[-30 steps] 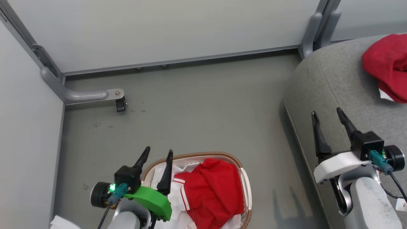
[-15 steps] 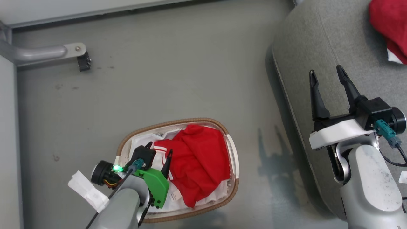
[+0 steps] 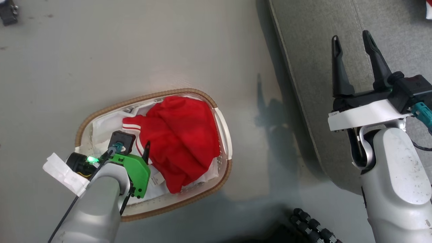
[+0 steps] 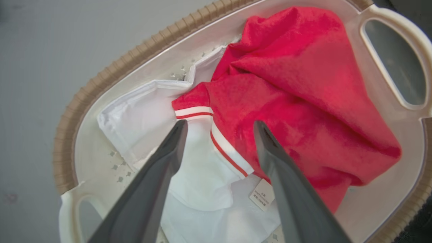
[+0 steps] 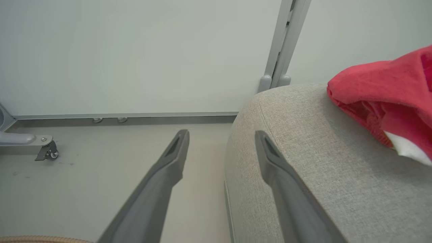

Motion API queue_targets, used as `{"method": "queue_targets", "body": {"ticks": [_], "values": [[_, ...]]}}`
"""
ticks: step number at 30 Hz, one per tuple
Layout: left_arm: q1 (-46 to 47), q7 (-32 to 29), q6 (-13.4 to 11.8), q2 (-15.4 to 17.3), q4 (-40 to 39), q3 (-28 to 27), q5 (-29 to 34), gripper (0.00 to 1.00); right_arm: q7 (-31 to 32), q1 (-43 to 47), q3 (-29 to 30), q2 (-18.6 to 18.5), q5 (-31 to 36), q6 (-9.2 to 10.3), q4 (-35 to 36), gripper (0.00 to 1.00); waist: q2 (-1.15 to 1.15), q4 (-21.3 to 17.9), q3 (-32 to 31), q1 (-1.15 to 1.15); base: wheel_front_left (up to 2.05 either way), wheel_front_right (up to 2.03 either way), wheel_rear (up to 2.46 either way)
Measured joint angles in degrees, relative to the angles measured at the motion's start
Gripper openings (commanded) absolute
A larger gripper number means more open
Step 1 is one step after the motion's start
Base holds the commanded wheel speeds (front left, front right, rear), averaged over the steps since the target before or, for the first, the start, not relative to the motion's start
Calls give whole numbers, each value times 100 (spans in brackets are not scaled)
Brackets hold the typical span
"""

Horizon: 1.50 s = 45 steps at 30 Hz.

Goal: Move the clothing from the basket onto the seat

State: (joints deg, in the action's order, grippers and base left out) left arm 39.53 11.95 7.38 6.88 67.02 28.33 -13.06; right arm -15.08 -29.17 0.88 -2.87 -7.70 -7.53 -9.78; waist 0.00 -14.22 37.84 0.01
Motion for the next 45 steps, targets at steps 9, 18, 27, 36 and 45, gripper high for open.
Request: {"method": "queue_targets", "body": {"ticks": [9,18,27,36,45], "values": [[327,27,1,174,266,218,-156,100,-1,-210,-90,1,-132,0,88,100,0,-358,720,0,0,0,0],[528,-77,1,294,455,171,-430,28,0,-291,-216,3,-178,0,107,100,0,-578,1130,0,0,0,0],[443,188,1,292,138,480,-744,0,-1,-289,-230,7,-9,0,-41,100,0,-471,960,0,0,0,0],[-85,301,1,401,-786,698,-1048,0,0,-100,-176,9,288,0,-189,100,0,-250,368,-1,0,0,0],[-636,309,-8,766,-2291,433,-818,0,0,348,-137,10,535,0,-420,100,0,33,-516,-1,0,0,0]]}}
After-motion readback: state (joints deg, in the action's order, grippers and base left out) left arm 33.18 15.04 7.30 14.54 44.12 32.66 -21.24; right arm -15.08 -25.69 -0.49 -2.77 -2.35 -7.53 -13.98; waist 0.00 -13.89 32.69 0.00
